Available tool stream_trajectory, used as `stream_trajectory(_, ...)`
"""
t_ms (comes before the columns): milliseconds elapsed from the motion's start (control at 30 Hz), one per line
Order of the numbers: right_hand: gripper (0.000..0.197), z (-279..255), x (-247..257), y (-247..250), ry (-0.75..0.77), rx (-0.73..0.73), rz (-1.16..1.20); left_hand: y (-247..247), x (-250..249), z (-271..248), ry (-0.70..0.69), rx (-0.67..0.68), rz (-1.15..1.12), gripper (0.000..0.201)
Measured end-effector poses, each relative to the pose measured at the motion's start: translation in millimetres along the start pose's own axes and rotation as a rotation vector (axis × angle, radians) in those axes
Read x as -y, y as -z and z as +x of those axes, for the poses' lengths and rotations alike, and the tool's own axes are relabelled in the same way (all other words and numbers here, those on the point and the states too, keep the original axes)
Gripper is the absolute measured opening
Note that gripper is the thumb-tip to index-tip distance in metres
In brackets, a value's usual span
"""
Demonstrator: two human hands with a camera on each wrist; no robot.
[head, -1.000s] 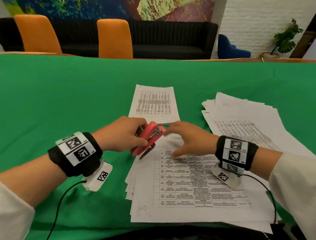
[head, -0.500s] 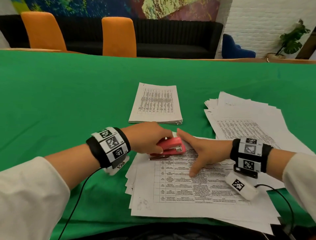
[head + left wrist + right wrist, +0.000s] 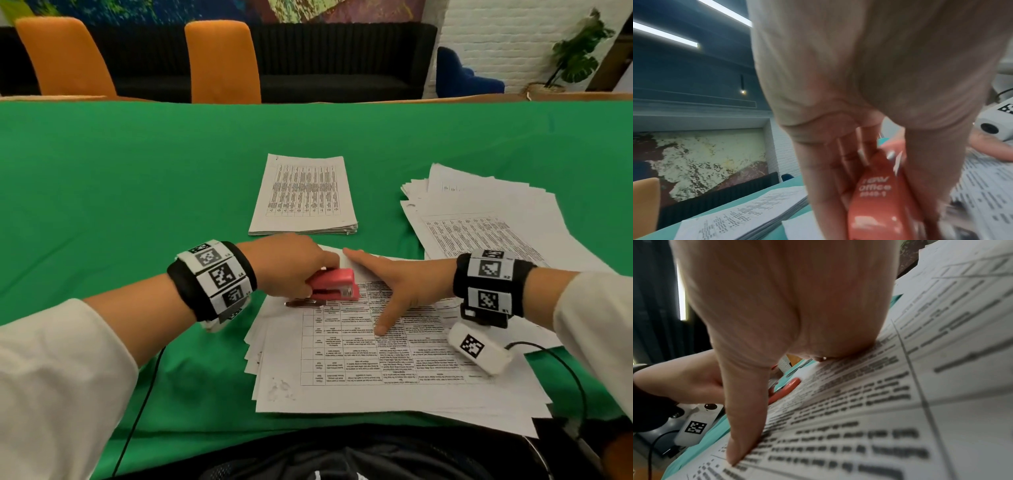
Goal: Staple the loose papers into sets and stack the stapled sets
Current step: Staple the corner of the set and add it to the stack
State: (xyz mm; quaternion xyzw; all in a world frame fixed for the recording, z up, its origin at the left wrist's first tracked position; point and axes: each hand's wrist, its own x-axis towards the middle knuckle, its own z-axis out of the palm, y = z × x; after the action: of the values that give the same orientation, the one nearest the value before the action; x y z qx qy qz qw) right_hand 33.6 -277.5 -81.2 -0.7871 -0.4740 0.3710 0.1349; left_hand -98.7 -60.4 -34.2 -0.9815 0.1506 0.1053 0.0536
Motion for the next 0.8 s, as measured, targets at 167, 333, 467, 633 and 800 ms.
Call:
stream_trajectory(167, 0.149, 0.7, -1.4, 1.0, 0.001, -0.007, -0.006, -4.7, 6.7, 1.5, 0.015, -0.012, -0.026, 0.026)
stream_trajectory(333, 0.147, -1.8, 0.5, 2.0, -0.014, 0.01, 0.016, -1.9, 9.3, 1.1, 0.067, -0.004, -0.072, 0.028)
stream_trajectory(467, 0.144, -5.3, 3.1, 2.2, -0.025, 0.011, 0.009, -6.7, 14.9, -3.4, 0.061, -0.014, -0.078, 0.029)
stream_trajectory(633, 0.141, -9.9, 9.3, 3.1, -0.047, 0.015, -0.007, -2.7, 14.7, -5.9, 0.067, 0.013, -0.093, 0.033)
stream_trajectory(800, 0.14, -11.7, 12.1, 3.5, -0.055, 0.008, -0.014, -6.6, 21.2, -11.3, 0.088, 0.002, -0.093, 0.041)
